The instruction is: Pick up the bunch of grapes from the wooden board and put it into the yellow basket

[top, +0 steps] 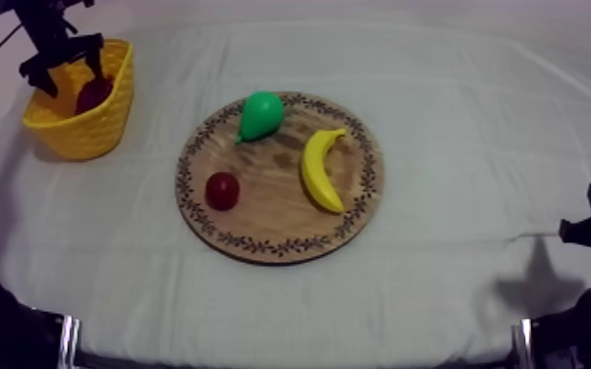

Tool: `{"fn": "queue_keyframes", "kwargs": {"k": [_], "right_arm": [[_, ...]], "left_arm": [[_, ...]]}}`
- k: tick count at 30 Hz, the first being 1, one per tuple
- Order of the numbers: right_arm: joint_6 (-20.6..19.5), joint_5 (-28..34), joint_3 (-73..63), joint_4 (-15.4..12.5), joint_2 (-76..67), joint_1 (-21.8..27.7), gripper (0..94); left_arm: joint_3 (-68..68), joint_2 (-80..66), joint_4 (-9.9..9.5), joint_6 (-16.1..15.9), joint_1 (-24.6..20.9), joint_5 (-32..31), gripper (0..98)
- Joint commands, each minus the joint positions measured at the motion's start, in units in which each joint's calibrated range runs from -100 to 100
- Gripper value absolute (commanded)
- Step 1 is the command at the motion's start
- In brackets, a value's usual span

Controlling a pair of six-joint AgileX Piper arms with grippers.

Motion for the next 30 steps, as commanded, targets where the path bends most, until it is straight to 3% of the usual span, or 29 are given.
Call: {"fn": "queue_keyframes", "kwargs": {"k": [1, 16, 23, 30], "right_arm": [[0.0, 0.0, 0.0, 0.0, 0.0, 0.0, 0.3], [0.0, 0.0, 0.0, 0.0, 0.0, 0.0, 0.3], [0.0, 0.0, 0.0, 0.0, 0.0, 0.0, 0.3], [0.0, 0.0, 0.0, 0.0, 0.0, 0.0, 0.3]], "left_arm": [[0.2, -0.3, -0.05, 0.0, -0.2, -0.5, 94.6], [9.0, -12.5, 0.93, -2.5, -0.8, -5.8, 94.7], [18.1, -23.3, 1.50, -3.7, -0.7, -9.5, 83.8], [27.8, -35.5, 1.76, -4.0, -0.4, -12.4, 64.9]]}}
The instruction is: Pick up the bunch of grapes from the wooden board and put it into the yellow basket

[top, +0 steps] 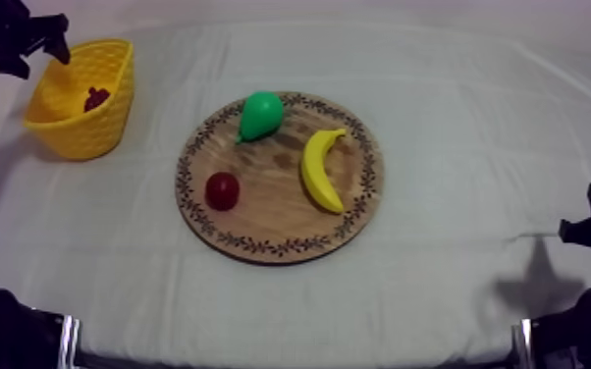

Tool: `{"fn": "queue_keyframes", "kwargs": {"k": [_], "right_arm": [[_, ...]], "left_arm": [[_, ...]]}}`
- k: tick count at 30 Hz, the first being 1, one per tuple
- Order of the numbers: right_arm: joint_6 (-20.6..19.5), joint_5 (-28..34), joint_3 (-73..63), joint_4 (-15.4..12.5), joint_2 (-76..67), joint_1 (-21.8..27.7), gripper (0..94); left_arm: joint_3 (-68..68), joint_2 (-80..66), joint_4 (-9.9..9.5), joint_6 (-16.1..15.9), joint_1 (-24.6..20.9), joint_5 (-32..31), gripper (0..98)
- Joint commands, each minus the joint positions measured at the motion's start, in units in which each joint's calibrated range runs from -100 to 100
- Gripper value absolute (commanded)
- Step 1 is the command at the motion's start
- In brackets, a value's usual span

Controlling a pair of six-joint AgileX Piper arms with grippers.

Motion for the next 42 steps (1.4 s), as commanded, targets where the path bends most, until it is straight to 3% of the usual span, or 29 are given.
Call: {"fn": "queue_keyframes", "kwargs": {"k": [1, 10, 19, 25, 34, 39, 42], "right_arm": [[0.0, 0.0, 0.0, 0.0, 0.0, 0.0, 0.3], [0.0, 0.0, 0.0, 0.0, 0.0, 0.0, 0.3], [0.0, 0.0, 0.0, 0.0, 0.0, 0.0, 0.3], [0.0, 0.0, 0.0, 0.0, 0.0, 0.0, 0.3], [-0.1, 0.0, 0.0, 0.0, 0.0, 0.0, 0.3], [-0.1, 0.0, 0.0, 0.0, 0.0, 0.0, 0.3], [-0.1, 0.0, 0.0, 0.0, 0.0, 0.0, 0.3]], "left_arm": [[4.2, -6.1, 0.02, 0.0, 0.1, -0.8, 61.9], [18.7, -24.1, 1.33, -0.9, 0.4, -6.7, 33.1], [31.4, -44.0, 2.52, -1.8, 1.8, -12.9, 23.7], [42.6, -57.7, 2.97, -3.4, 2.9, -20.2, 4.5], [59.7, -74.7, 4.77, -10.6, 3.7, -33.1, 0.2], [70.7, -83.0, 5.02, -11.1, 4.3, -42.2, 0.0], [75.7, -87.0, 3.99, -9.9, 4.9, -45.0, 0.0]]}}
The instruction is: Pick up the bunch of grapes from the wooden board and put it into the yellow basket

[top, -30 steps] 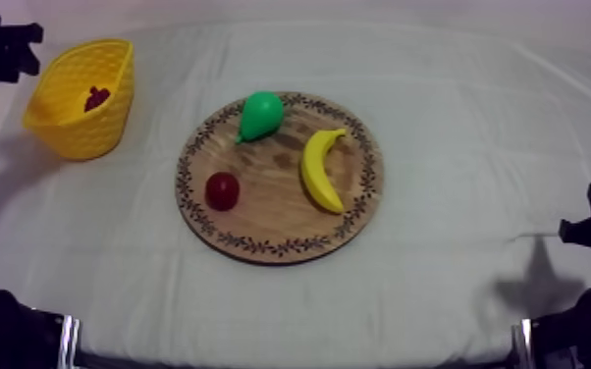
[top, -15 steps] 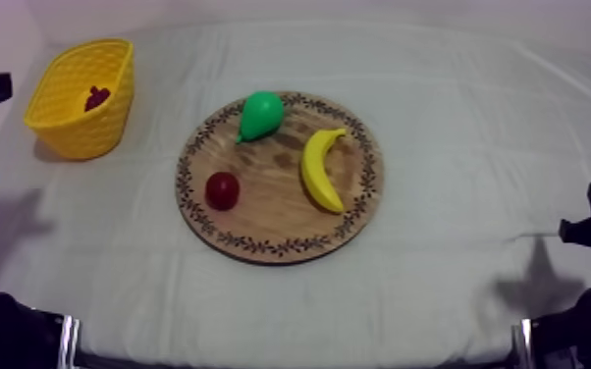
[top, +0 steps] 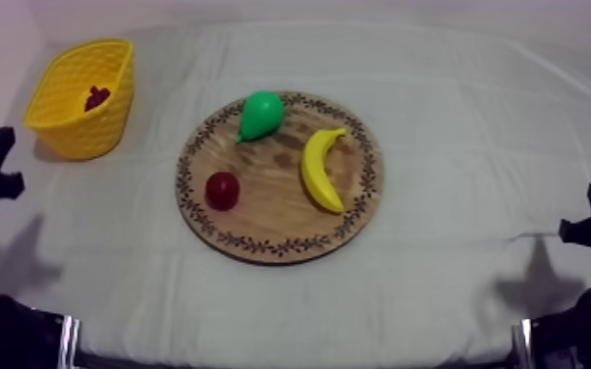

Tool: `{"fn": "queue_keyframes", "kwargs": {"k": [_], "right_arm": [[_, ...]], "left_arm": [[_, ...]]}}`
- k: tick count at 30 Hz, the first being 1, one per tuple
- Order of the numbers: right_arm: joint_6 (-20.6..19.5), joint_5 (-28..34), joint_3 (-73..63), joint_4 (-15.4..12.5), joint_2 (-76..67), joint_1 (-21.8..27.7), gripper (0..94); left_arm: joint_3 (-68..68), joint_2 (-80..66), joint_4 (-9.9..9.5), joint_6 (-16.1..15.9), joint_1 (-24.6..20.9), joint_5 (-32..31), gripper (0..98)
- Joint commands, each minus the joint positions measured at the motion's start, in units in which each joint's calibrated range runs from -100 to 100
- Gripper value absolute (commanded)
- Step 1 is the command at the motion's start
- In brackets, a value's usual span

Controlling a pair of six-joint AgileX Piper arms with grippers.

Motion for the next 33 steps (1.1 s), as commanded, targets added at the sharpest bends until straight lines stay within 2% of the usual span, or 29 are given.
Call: {"fn": "queue_keyframes", "kwargs": {"k": [1, 4, 9, 16, 22, 27, 33], "right_arm": [[0.0, 0.0, 0.0, 0.0, 0.0, 0.0, 0.3], [0.0, 0.0, 0.0, 0.0, 0.0, 0.0, 0.3], [0.0, 0.0, 0.0, 0.0, 0.0, 0.0, 0.3], [0.0, 0.0, 0.0, 0.0, 0.0, 0.0, 0.3], [0.0, 0.0, 0.0, 0.0, 0.0, 0.0, 0.3], [0.0, 0.0, 0.0, 0.0, 0.0, 0.0, 0.3], [0.0, 0.0, 0.0, 0.0, 0.0, 0.0, 0.3]], "left_arm": [[7.3, -5.2, -0.98, 1.3, 0.4, -2.9, 0.0], [11.2, -8.8, -2.26, 2.6, 0.4, -3.0, 0.0], [16.0, -14.5, -5.23, 6.5, 0.3, -1.1, 0.0], [16.9, -20.7, -7.92, 10.9, 0.9, 1.7, 0.0], [17.3, -22.2, -8.63, 14.3, 2.2, 2.1, 0.0], [18.5, -22.4, -8.76, 16.6, 2.5, -1.3, 0.0], [18.9, -22.4, -8.81, 17.9, 2.5, -2.4, 0.0]]}}
